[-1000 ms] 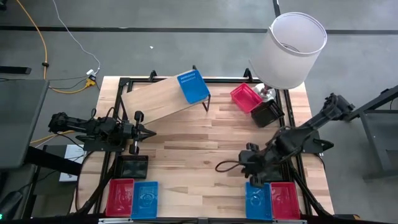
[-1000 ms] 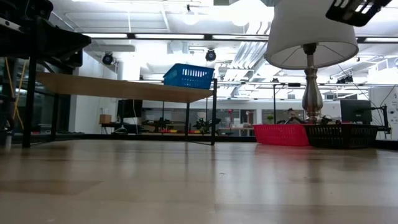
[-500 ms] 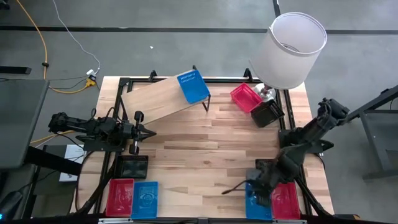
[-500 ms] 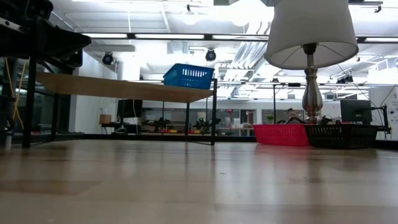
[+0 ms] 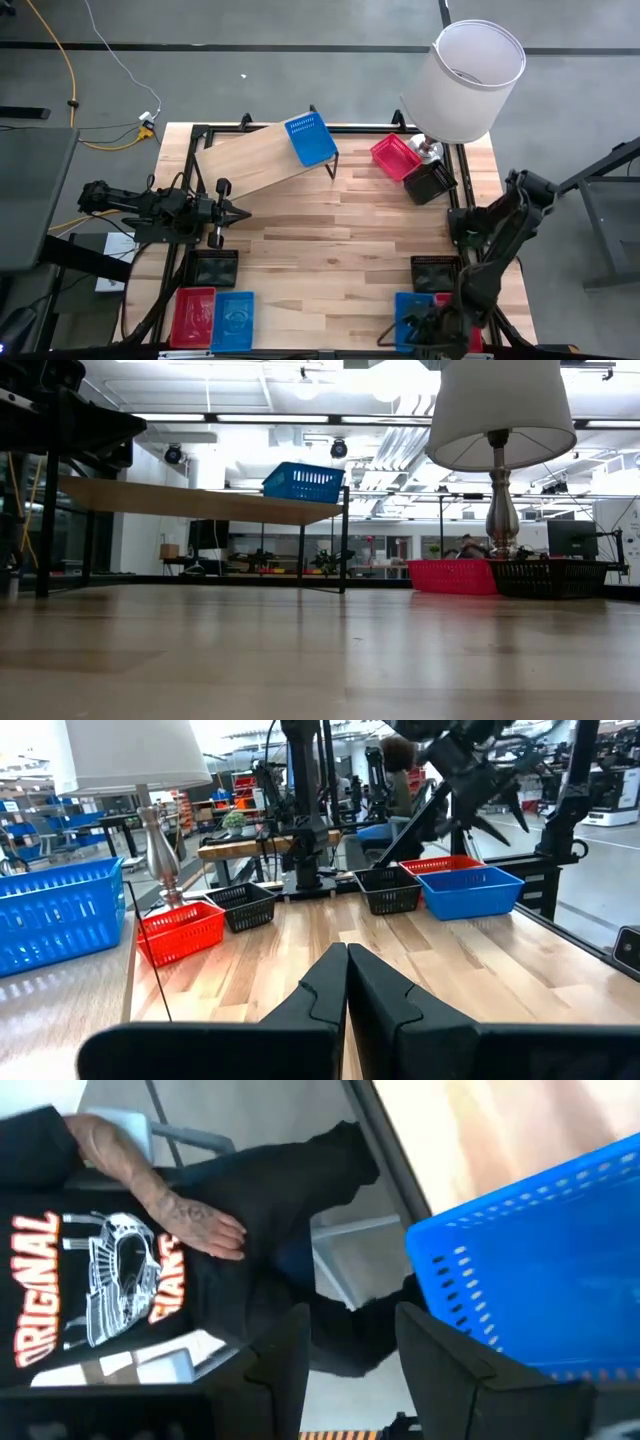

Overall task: Stack baskets on shelf by color
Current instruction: Stack the right blue bin on top of the other blue bin on the shelf

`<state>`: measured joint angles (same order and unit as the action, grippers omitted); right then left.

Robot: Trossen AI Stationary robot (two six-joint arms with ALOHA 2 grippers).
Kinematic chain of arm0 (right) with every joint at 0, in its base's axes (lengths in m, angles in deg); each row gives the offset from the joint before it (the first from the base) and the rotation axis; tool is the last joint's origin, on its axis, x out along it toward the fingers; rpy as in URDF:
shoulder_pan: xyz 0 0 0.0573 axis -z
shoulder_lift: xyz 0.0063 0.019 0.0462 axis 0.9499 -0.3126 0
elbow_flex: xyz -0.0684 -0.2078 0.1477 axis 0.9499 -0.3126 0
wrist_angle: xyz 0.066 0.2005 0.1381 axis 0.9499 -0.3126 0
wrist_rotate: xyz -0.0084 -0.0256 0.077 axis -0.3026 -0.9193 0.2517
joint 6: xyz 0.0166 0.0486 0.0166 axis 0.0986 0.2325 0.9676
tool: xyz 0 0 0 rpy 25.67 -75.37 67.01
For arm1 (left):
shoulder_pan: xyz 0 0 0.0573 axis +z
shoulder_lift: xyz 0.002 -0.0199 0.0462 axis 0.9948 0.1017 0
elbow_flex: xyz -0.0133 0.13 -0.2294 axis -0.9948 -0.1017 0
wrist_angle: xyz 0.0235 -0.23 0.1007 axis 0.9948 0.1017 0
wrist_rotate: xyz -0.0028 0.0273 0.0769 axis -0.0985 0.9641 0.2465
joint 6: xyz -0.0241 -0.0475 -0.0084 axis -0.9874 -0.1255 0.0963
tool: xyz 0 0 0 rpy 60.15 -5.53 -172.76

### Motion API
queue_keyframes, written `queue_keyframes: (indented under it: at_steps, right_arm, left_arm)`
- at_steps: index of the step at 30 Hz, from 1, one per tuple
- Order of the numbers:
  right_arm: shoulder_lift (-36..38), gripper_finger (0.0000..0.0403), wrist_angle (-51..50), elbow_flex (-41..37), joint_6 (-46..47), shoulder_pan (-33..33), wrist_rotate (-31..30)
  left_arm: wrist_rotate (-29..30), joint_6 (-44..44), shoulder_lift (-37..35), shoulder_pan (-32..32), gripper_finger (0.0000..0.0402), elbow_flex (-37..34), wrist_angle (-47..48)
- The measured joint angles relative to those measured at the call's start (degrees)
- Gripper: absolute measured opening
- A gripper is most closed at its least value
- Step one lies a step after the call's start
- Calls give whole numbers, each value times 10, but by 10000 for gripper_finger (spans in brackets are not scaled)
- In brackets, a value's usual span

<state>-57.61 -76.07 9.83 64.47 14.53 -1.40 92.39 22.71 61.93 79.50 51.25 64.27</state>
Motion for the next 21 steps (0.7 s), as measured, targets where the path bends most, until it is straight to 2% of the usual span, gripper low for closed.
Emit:
queue_keyframes:
  at_steps: [8,14,18,21]
  right_arm:
    - [-38,133,15,0,20,0,56]
    - [-41,133,7,0,21,0,56]
    - [-43,133,-65,29,20,0,59]
    - [-58,133,-142,88,0,0,55]
  left_arm:
    - [0,0,0,0,3,0,0]
    - [0,0,0,0,3,0,0]
    - [0,0,0,0,3,0,0]
    - [0,0,0,0,3,0,0]
